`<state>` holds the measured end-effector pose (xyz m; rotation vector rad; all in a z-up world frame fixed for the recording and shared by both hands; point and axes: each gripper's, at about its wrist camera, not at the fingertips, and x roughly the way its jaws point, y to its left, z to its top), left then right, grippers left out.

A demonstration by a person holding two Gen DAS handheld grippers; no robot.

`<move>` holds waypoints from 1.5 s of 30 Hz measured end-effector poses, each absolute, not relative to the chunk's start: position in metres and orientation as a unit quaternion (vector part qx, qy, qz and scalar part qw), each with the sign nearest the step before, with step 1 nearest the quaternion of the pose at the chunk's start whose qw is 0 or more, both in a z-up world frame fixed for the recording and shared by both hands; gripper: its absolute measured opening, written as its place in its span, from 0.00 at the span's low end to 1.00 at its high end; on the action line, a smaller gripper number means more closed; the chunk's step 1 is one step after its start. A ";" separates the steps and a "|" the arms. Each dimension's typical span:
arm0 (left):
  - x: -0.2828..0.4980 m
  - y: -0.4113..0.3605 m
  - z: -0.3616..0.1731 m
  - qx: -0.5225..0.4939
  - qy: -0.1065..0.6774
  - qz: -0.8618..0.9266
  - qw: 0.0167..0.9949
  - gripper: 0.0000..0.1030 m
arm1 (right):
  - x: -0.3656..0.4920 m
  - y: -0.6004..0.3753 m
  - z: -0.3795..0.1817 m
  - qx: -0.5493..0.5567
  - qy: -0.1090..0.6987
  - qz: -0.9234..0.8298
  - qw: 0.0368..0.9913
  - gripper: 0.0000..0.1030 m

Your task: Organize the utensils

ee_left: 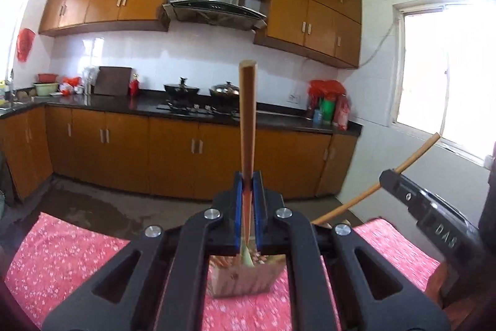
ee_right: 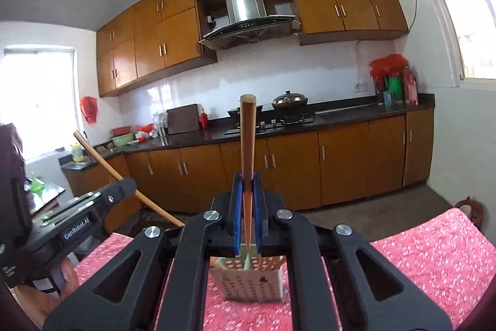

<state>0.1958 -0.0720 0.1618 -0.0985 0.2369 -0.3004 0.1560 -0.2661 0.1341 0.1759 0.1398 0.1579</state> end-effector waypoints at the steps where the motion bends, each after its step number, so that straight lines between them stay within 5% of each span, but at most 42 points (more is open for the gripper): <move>1: 0.201 -0.075 0.160 -0.048 0.120 -0.148 0.980 0.08 | 0.160 -0.266 0.133 0.083 0.075 0.076 0.991 0.07; 11: 0.247 -0.087 0.120 -0.055 0.181 -0.150 0.970 0.08 | 0.203 -0.261 0.102 0.078 0.155 0.066 0.983 0.08; 19: 0.239 -0.062 0.126 -0.076 0.167 -0.149 0.972 0.26 | 0.188 -0.272 0.110 0.089 0.137 0.060 0.985 0.10; 21: 0.231 -0.055 0.131 -0.080 0.160 -0.149 0.973 0.34 | 0.178 -0.275 0.114 0.090 0.127 0.058 0.986 0.18; 23: 0.217 -0.045 0.134 -0.077 0.152 -0.144 0.975 0.42 | 0.161 -0.278 0.117 0.085 0.111 0.050 0.989 0.44; 27: 0.183 -0.027 0.131 -0.054 0.150 -0.122 0.980 0.65 | 0.130 -0.274 0.113 0.058 0.087 0.035 0.994 0.70; 29: 0.163 -0.020 0.124 -0.047 0.151 -0.111 0.981 0.75 | 0.110 -0.268 0.104 0.041 0.079 0.022 0.996 0.91; 34: 0.110 -0.007 0.096 -0.023 0.148 -0.091 0.984 0.96 | 0.076 -0.252 0.078 0.009 0.078 0.001 0.997 0.98; 45: 0.044 -0.004 0.036 0.017 0.157 -0.051 0.986 0.96 | 0.021 -0.232 0.023 -0.009 0.083 -0.019 0.996 0.98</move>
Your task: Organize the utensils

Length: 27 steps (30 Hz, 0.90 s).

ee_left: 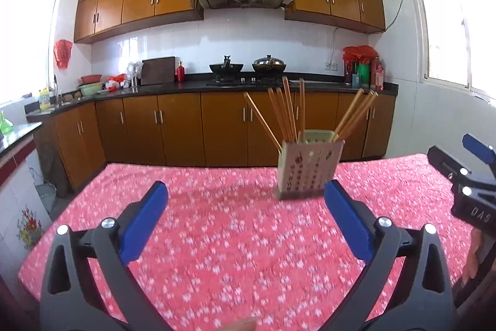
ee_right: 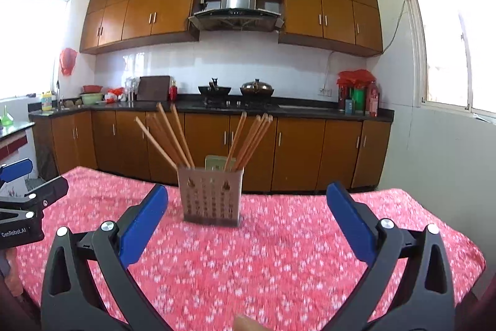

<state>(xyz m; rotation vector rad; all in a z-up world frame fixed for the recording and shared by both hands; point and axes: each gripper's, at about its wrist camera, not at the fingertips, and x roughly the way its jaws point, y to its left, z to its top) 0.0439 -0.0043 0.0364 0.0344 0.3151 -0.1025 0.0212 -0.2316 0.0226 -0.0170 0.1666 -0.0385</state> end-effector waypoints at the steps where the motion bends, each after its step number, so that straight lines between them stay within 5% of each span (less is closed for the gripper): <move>1: 0.040 -0.004 0.032 0.015 0.158 -0.053 0.986 0.96 | 0.019 -0.231 0.019 -0.010 0.085 -0.020 0.996 0.98; 27: 0.018 -0.004 -0.014 0.033 0.186 -0.032 0.981 0.96 | -0.001 -0.228 -0.035 0.007 0.151 -0.036 0.988 0.98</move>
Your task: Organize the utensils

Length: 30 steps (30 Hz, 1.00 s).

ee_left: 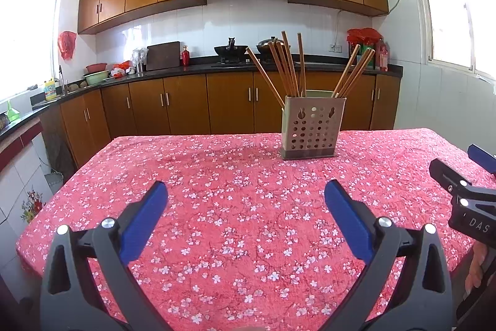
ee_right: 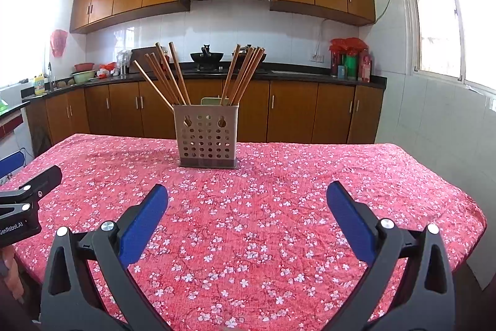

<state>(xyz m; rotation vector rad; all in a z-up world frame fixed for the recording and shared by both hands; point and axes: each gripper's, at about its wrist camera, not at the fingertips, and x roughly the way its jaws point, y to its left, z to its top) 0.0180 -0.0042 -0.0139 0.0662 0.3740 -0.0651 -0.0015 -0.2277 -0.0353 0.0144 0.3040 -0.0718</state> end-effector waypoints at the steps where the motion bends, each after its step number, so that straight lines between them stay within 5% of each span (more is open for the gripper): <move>1: 0.018 -0.004 -0.014 0.032 0.186 -0.032 0.981 0.96 | -0.002 -0.228 -0.036 0.008 0.152 -0.036 0.988 0.98; 30: 0.021 -0.002 -0.019 0.032 0.192 -0.038 0.980 0.96 | 0.000 -0.232 -0.040 0.018 0.162 -0.042 0.986 0.98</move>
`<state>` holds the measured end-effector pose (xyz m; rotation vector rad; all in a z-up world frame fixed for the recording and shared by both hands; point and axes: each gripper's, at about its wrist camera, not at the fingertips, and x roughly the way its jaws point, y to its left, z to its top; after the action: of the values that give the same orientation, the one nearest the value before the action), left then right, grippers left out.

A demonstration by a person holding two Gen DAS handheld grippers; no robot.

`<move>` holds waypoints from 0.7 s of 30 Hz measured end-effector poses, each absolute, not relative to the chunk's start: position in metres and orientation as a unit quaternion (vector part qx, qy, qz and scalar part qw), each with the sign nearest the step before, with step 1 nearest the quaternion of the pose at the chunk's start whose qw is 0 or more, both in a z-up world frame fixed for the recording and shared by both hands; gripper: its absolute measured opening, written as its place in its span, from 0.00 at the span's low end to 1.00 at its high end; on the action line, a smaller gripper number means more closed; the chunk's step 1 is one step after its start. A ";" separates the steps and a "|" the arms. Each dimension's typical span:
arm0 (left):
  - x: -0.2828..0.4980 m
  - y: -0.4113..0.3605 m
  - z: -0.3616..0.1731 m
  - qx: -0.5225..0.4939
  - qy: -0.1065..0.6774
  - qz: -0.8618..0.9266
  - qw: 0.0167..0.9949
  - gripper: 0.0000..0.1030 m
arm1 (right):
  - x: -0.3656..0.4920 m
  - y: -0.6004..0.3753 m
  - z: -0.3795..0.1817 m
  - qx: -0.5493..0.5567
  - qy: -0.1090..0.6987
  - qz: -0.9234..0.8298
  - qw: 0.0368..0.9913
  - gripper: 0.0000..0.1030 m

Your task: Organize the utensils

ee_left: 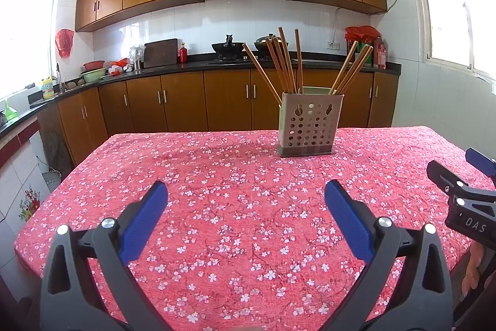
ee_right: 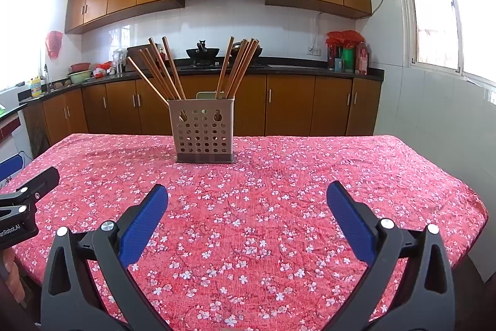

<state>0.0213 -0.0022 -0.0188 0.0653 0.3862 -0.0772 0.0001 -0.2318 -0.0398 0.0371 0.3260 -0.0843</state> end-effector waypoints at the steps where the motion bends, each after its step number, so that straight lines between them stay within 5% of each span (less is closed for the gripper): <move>1: 0.021 -0.001 -0.019 0.032 0.192 -0.039 0.980 0.96 | 0.000 -0.232 -0.040 0.018 0.162 -0.042 0.986 0.98; 21: 0.022 0.000 -0.019 0.032 0.193 -0.040 0.980 0.96 | 0.000 -0.233 -0.040 0.018 0.163 -0.041 0.986 0.98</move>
<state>0.0217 -0.0004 -0.0190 0.0650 0.3882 -0.0810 0.0004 -0.2328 -0.0397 0.0371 0.3266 -0.0834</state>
